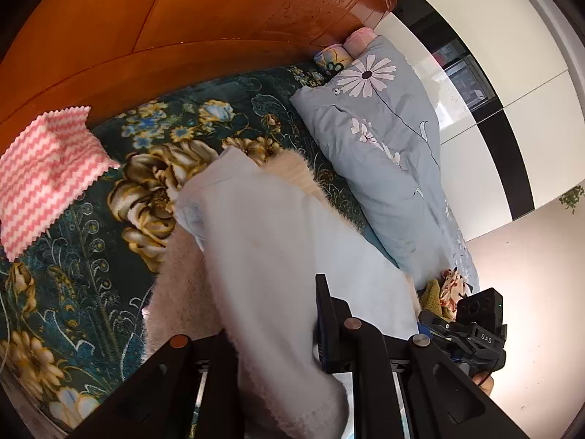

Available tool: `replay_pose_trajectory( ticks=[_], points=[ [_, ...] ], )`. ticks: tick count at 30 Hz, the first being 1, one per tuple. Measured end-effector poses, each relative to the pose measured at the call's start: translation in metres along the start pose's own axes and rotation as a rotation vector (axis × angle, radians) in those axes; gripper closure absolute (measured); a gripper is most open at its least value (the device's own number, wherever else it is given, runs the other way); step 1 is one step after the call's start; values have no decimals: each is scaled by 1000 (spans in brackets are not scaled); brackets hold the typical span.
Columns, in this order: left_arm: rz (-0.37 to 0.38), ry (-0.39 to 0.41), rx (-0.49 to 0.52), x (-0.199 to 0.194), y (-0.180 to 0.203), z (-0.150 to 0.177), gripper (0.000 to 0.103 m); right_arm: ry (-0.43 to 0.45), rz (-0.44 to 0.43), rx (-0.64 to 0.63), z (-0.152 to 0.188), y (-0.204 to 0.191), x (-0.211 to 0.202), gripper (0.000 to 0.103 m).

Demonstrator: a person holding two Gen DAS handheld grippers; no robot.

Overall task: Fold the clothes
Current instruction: 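Carry the sweatshirt with both grippers onto the beige fuzzy sweater stack, then lower the sweatshirt onto the stack and open both grippers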

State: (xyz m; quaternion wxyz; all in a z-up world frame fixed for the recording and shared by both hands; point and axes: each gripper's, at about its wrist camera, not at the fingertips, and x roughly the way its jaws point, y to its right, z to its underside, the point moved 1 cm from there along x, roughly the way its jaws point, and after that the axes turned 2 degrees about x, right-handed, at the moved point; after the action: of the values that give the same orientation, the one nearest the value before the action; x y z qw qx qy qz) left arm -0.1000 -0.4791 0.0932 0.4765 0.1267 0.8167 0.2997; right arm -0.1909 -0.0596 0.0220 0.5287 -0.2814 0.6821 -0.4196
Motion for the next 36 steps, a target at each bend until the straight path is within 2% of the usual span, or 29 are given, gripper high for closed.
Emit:
replay_pose_trajectory(
  ticks=[5, 8, 9, 11, 12, 15, 19, 22, 25, 27, 29, 32, 34, 36],
  points=[
    [-5, -1, -11, 0, 1, 0, 87, -7, -54, 69, -4, -4, 16, 63],
    [-19, -7, -5, -3, 6, 0, 87, 3, -41, 64, -2, -10, 22, 63],
    [-23, -9, -2, -5, 8, 1, 87, 8, -38, 47, 0, -14, 22, 66],
    [-30, -10, 7, -8, 14, 1, 87, 15, -27, 16, 2, -21, 22, 95],
    [-31, -11, 11, -10, 17, 0, 87, 16, -15, 4, 3, -23, 21, 96],
    [-18, -19, 43, -14, 33, -3, 87, 36, -35, -45, 7, -37, 8, 97],
    [22, -46, 128, -13, 65, -10, 86, 119, -83, -138, 16, -62, -34, 97],
    [-10, -99, 181, 3, 76, -12, 82, 164, -99, -151, 25, -58, -58, 97],
    [-63, -148, 122, 32, 61, -10, 81, 150, -52, -110, 28, -29, -54, 97],
    [-62, -168, 57, 42, 47, -10, 77, 133, -46, -41, 29, -5, -46, 97],
    [-36, -140, 8, 39, 38, -13, 72, 132, -61, 1, 28, 12, -45, 97],
    [-40, -37, -51, 14, 27, -22, 67, 129, -55, 11, 26, 23, -45, 97],
    [-35, 34, -104, -5, 17, -27, 61, 121, -53, 13, 26, 27, -45, 97],
    [-32, 77, -159, -19, 9, -29, 58, 113, -61, 13, 27, 28, -45, 96]
  ],
)
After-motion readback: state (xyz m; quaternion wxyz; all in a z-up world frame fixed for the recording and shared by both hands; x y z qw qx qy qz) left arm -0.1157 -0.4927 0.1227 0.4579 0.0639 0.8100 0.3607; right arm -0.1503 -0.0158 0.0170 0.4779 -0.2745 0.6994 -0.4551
